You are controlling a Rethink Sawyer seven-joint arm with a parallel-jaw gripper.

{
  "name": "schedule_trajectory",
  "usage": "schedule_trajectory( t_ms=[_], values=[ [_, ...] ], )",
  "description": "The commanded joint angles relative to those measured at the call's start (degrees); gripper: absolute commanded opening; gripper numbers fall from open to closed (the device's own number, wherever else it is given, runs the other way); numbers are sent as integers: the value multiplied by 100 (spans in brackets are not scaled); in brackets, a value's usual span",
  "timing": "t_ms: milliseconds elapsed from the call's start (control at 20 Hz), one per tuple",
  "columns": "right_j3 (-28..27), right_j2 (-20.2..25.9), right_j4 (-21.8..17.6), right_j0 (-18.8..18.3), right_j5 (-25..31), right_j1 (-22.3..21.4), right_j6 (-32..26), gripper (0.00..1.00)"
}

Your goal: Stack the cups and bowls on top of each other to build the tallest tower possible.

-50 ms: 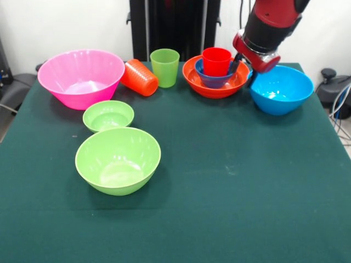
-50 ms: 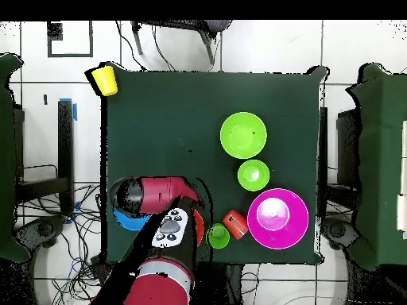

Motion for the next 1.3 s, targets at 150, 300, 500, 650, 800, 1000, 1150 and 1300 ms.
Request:
schedule_trajectory(
  t_ms=[150,300,500,650,800,1000,1150,1300],
  values=[
    [-281,326,72,31,-370,475,472,100],
    [-366,311,45,-8,-403,565,426,100],
    [-341,319,51,-17,-496,595,428,100],
    [-327,312,77,-4,-521,574,462,100],
    [-292,292,140,33,-820,604,625,100],
    [-200,314,158,-6,-1076,604,646,100],
    [-126,321,176,-6,-1203,617,653,100],
    [-52,347,188,-49,-1410,669,648,100]
  ],
)
